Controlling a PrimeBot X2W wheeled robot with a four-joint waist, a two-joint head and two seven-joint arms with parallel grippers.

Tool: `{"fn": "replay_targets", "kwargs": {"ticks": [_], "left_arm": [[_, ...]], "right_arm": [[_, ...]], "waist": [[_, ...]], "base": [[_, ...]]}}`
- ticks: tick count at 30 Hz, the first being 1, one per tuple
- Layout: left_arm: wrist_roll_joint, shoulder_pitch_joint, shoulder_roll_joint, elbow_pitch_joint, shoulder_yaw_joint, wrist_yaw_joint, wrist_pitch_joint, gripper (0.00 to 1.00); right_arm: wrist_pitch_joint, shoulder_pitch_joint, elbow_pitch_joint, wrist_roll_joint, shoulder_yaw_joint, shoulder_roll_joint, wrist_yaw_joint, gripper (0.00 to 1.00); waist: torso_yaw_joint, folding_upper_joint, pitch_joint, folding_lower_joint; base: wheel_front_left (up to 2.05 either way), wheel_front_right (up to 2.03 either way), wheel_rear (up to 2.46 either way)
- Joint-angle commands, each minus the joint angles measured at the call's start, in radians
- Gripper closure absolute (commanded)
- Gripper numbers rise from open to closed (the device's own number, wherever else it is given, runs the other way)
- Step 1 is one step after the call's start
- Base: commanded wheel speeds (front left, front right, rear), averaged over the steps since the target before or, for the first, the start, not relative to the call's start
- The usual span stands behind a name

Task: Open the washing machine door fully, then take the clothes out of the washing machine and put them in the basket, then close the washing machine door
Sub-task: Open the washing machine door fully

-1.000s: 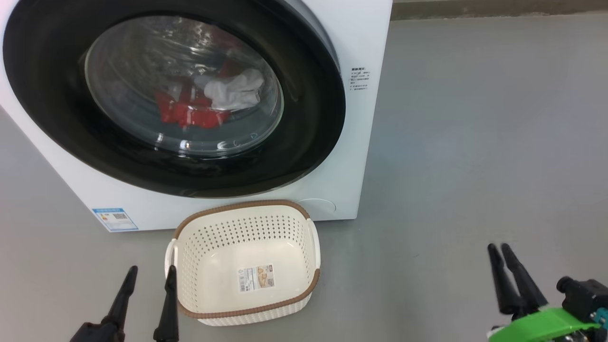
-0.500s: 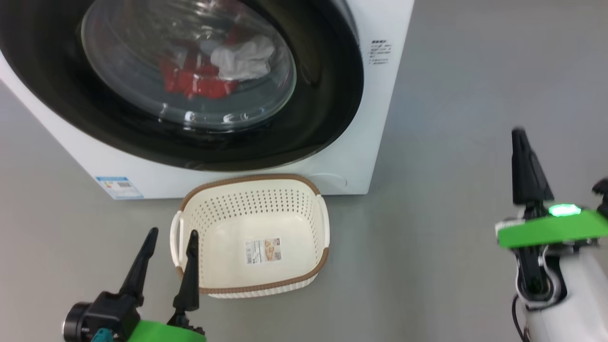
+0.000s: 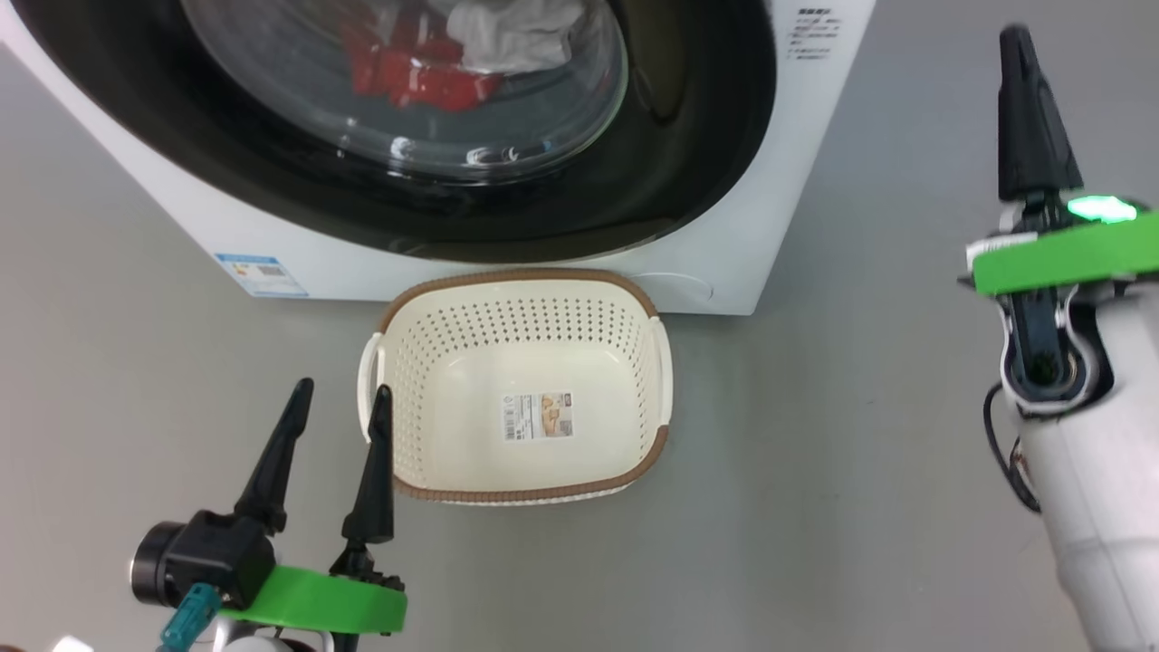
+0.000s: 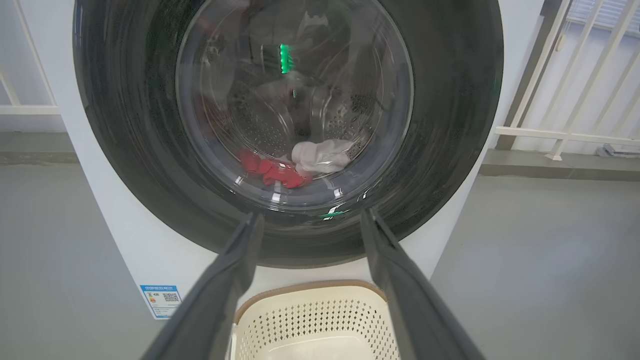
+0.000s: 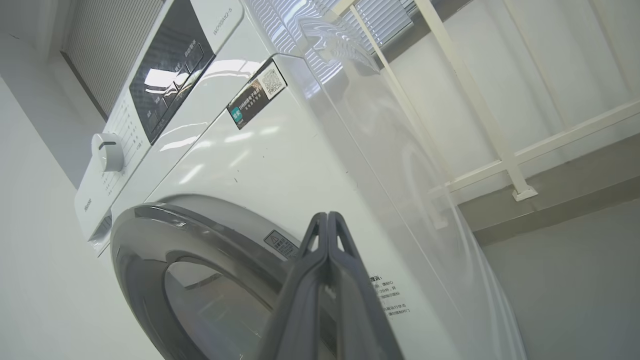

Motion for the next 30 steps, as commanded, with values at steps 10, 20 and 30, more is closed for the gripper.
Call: {"fn": "replay_targets", "kwargs": {"ticks": [10, 20, 30], "left_arm": [[-0.018, -0.058, 0.016, -0.033, 0.003, 0.017, -0.008, 0.0], [-0.027, -0.074, 0.016, -0.038, -0.004, 0.024, -0.008, 0.0], [-0.028, -0.087, 0.016, -0.031, -0.017, 0.023, -0.008, 0.0]], "right_arm": [[0.035, -0.234, 0.146, 0.175, 0.214, -0.086, -0.001, 1.0], [0.208, -0.348, 0.2, 0.46, 0.282, -0.117, -0.001, 1.0], [0.514, -0.425, 0.268, 0.726, 0.265, -0.13, -0.001, 1.0]], "waist": [[0.058, -0.0001, 0.064, -0.0001], [0.081, -0.0001, 0.105, -0.0001], [0.088, -0.0001, 0.124, -0.0001]], "base": [[0.0, 0.0, 0.0], [0.0, 0.0, 0.0], [0.0, 0.0, 0.0]]}}
